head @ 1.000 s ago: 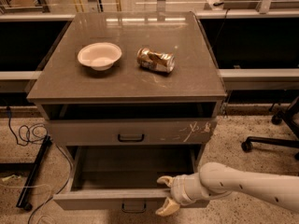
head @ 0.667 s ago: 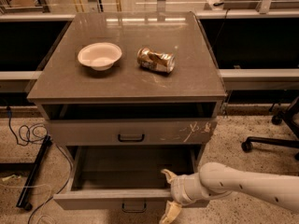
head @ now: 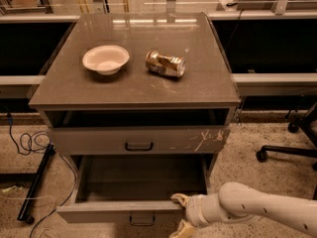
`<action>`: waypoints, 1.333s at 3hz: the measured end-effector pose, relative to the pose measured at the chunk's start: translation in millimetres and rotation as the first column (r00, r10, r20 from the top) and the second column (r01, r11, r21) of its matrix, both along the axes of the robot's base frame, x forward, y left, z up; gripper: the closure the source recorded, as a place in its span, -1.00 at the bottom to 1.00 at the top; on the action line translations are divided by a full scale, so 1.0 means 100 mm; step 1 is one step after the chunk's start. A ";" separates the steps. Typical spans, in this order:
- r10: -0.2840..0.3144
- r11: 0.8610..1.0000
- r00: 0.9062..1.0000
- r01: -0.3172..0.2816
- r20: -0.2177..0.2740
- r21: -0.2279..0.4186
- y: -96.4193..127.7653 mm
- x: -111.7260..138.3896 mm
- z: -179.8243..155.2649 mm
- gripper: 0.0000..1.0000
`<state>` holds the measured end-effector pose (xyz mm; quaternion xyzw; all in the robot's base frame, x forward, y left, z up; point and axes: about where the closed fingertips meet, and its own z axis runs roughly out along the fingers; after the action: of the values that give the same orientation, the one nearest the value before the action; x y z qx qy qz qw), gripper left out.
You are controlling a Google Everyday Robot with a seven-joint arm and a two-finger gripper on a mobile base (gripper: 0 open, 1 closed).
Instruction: Open middle drawer
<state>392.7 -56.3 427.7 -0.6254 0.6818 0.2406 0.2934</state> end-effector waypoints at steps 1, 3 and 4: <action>-0.017 1.000 1.000 0.018 -0.010 0.025 -0.13 -0.32 -0.05 -0.03; -0.017 1.000 1.000 0.017 -0.010 0.025 -0.13 -0.32 0.01 -0.57; -0.017 1.000 1.000 0.017 -0.010 0.025 -0.13 -0.32 0.01 -1.00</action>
Offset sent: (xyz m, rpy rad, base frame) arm -0.0303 -0.0114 -0.0044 0.0234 0.0094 -0.0151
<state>360.9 -69.0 428.7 -0.6145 0.6856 0.2499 0.2998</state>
